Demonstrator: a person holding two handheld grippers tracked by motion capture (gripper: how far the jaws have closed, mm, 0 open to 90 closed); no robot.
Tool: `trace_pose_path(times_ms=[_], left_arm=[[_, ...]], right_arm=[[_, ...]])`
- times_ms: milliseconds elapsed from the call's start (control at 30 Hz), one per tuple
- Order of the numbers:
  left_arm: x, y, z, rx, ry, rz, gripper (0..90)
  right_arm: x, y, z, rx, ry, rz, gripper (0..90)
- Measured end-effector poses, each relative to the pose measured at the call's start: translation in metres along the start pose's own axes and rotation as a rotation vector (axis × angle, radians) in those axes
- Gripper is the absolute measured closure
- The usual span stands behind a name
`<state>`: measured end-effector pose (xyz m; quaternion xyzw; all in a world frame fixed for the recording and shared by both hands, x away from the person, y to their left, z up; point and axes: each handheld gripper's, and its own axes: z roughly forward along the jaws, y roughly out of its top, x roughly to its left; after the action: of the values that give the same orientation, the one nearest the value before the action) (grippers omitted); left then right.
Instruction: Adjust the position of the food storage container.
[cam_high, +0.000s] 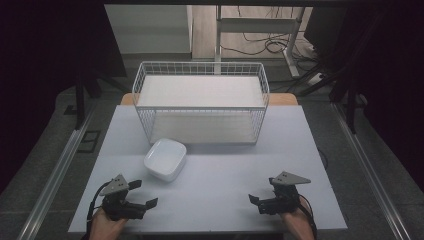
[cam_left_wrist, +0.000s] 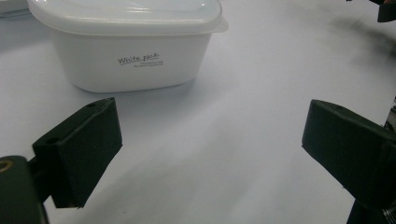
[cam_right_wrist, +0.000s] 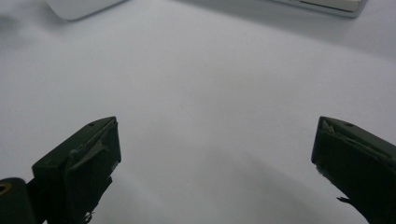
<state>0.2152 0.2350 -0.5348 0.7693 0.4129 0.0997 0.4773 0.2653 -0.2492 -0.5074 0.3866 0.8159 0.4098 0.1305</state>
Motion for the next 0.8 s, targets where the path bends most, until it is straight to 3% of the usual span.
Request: trace_pose_path(times_ms=[67,200,533,800], left_arm=[[0.000,-0.001,0.001,0.014,0.008,0.003,3.9],[0.001,0.000,0.003,0.027,0.016,0.010,5.2],[0.007,0.003,0.004,0.048,0.064,-0.013,6.4],[0.010,0.010,0.002,0.028,0.117,-0.006,22.1]], right_arm=[[-0.001,0.002,0.002,-0.016,0.000,0.004,1.2],[0.002,0.001,0.002,-0.005,-0.024,-0.036,0.8],[0.000,0.003,0.000,-0.038,-0.029,-0.030,0.0],[-0.002,0.004,0.001,-0.058,-0.024,0.009,0.0]])
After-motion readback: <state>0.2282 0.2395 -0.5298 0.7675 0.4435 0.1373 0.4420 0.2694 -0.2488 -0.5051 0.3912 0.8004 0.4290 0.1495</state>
